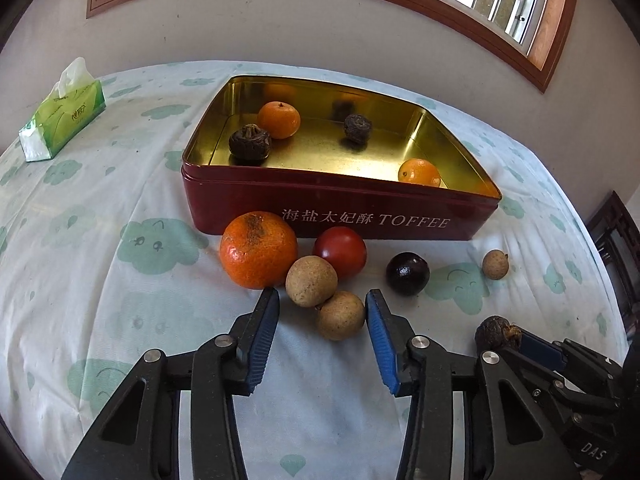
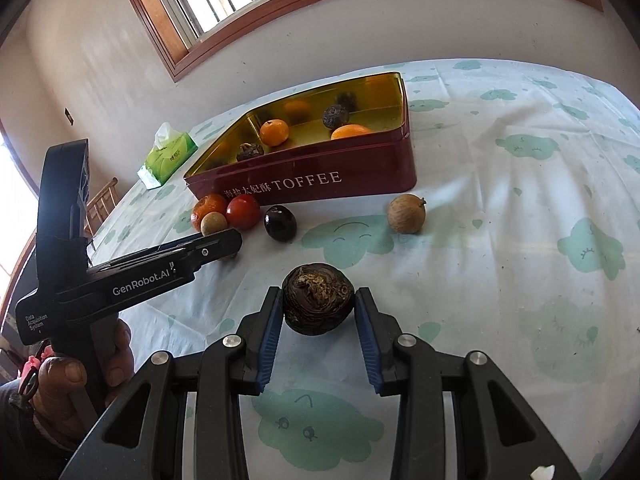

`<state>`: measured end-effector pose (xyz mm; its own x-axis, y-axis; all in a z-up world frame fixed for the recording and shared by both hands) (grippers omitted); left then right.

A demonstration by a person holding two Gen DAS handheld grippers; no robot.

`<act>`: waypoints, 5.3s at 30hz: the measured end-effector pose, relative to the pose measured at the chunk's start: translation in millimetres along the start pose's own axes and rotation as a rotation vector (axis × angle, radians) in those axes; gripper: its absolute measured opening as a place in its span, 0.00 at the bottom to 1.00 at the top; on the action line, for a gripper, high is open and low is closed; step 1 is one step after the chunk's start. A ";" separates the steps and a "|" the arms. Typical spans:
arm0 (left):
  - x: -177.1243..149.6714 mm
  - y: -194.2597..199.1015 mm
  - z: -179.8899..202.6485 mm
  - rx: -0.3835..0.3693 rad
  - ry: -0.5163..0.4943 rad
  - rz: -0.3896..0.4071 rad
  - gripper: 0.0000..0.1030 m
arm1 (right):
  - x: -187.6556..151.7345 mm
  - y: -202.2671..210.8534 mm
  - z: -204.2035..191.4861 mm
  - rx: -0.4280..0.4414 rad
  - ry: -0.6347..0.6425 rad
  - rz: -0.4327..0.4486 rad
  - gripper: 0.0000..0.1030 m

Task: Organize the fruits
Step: 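Grasp a dark brown wrinkled fruit with the right tool while the left tool grasps two tan round fruits, then lift both held fruits and carry them over the TOFFEE tin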

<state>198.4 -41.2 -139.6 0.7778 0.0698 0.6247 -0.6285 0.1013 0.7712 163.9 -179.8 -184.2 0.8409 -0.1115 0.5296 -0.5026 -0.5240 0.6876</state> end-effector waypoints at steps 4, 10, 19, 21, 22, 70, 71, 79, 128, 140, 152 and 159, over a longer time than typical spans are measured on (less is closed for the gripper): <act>-1.8 0.9 0.4 -0.014 0.000 0.012 0.39 | -0.3 -1.6 1.1 -0.001 -0.006 -0.009 0.33; -2.4 14.2 -8.1 0.001 -0.029 0.056 0.25 | -1.0 -4.1 -0.7 -0.019 0.006 -0.018 0.33; 2.5 25.2 -48.4 0.015 0.061 0.101 0.25 | -1.1 -6.2 -3.1 -0.059 0.034 -0.028 0.33; 2.4 24.1 -53.5 0.008 0.088 0.096 0.25 | -1.1 -5.7 -1.7 -0.055 0.025 -0.026 0.33; 2.4 24.5 -55.2 0.006 0.096 0.098 0.25 | -0.8 -5.8 -1.4 -0.058 0.023 -0.027 0.33; 1.6 49.1 -36.7 0.219 -0.023 0.227 0.25 | 19.9 0.1 -8.4 -0.176 -0.068 0.131 0.33; 1.8 49.2 -37.3 0.219 -0.023 0.227 0.25 | 20.4 0.3 -11.2 -0.182 -0.054 0.134 0.33; 2.0 49.6 -37.7 0.219 -0.020 0.229 0.25 | 21.4 1.7 -33.8 -0.220 0.062 0.154 0.33; 32.3 76.2 -26.1 0.212 -0.068 0.319 0.25 | 44.6 45.5 -60.1 -0.143 0.053 0.268 0.33; 49.8 74.1 -20.7 0.214 -0.083 0.341 0.25 | 62.3 42.0 -60.8 -0.140 0.074 0.275 0.33; 71.3 66.7 -15.7 0.215 -0.097 0.358 0.25 | 77.2 33.2 -55.6 -0.137 0.080 0.277 0.33; 81.7 59.8 -15.2 0.222 -0.113 0.364 0.25 | 85.3 26.3 -49.8 -0.133 0.082 0.273 0.33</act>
<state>224.6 -14.3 -44.4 0.5072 -0.0491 0.8604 -0.8577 -0.1261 0.4984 212.4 -161.1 -96.2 0.6549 -0.1619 0.7382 -0.7342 -0.3680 0.5706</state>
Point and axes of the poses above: each gripper's, at about its wrist camera, not at the fingertips, and y roughly against the way its jaws point, z to its right, x to its top, the point moved 5 cm from there along -y, roughly the way its jaws point, and after that the axes turned 6 degrees about x, right-handed, at the moved point
